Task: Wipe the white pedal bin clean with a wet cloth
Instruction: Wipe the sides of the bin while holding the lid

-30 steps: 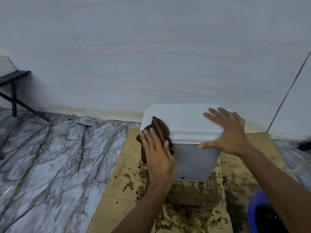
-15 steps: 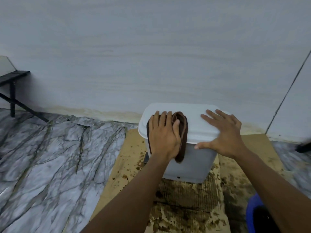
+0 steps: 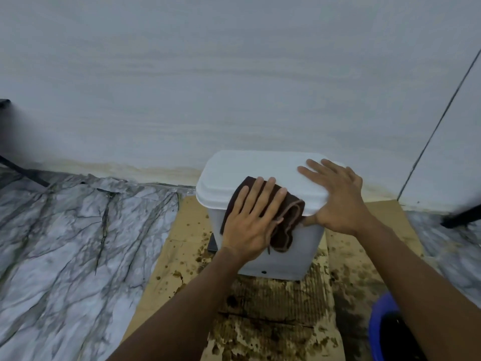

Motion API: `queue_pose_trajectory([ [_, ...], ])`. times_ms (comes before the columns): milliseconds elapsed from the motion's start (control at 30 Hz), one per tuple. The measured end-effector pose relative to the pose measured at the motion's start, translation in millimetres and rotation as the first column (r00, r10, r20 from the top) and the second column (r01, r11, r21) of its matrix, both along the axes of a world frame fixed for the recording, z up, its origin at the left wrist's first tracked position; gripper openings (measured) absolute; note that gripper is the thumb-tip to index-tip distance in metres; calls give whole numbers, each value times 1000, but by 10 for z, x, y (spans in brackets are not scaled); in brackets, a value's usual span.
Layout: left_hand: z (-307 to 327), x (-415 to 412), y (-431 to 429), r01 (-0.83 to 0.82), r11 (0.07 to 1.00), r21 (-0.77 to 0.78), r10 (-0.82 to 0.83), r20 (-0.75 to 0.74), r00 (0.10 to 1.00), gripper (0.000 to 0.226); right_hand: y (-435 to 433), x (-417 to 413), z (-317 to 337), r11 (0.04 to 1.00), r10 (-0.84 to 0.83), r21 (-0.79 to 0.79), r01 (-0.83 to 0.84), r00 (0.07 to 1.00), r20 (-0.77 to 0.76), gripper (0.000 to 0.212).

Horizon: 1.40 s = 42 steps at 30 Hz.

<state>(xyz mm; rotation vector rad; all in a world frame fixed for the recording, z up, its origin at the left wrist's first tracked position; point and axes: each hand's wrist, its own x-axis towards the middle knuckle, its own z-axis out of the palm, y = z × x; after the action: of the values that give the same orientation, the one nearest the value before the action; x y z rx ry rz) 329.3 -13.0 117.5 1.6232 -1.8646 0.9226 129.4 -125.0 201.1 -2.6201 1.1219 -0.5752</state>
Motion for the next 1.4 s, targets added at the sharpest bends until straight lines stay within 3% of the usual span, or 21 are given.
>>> queue_pose_trajectory([
  [133, -54, 176, -254, -51, 998, -35, 49, -42, 998, 62, -315, 122, 170, 998, 9, 70, -8, 1000, -23, 122],
  [300, -284, 135, -571, -45, 997, -60, 33, -179, 983, 72, -575, 258, 215, 996, -6, 94, -4, 995, 104, 121],
  [500, -878, -273, -836, -103, 990, 96, 131, -348, 928, 89, -936, 458, 268, 992, -15, 129, -9, 982, 189, 106],
  [700, -1040, -226, -988, -156, 987, 41, 160, -378, 912, 78, -1112, 555, 238, 990, -16, 138, -12, 979, 203, 105],
  [767, -972, -70, -1038, -234, 972, -14, 202, -459, 865, 73, -1132, 559, 230, 989, -33, 147, 1, 977, 212, 106],
  [900, -994, 127, -975, -428, 903, -38, 265, -734, 625, 73, -1128, 569, 216, 988, -65, 152, 30, 971, 232, 101],
  [967, -1135, 28, -842, -479, 878, 22, 244, -880, 407, 75, -1103, 574, 220, 988, -74, 151, 40, 970, 233, 99],
  [1067, -1305, -277, -709, -514, 843, 160, 178, -984, -13, 80, -1063, 556, 218, 989, -76, 144, 42, 969, 236, 97],
  [1133, -1331, -426, -686, -491, 849, 197, 161, -980, -116, 84, -1048, 533, 212, 989, -68, 141, 34, 969, 239, 98],
  [1200, -1312, -473, -704, -452, 872, 187, 200, -980, -21, 84, -1037, 515, 206, 990, -67, 139, 34, 969, 237, 102],
  [1300, -1204, -389, -791, -404, 911, 82, 216, -930, 297, 83, -1030, 510, 208, 990, -77, 135, 46, 969, 235, 106],
  [1333, -1161, -326, -825, -402, 914, 53, 208, -912, 353, 83, -1028, 513, 209, 990, -78, 130, 49, 970, 231, 106],
  [1400, -1114, -217, -865, -418, 908, 31, 195, -914, 356, 83, -1030, 521, 208, 991, -80, 123, 53, 971, 224, 105],
])
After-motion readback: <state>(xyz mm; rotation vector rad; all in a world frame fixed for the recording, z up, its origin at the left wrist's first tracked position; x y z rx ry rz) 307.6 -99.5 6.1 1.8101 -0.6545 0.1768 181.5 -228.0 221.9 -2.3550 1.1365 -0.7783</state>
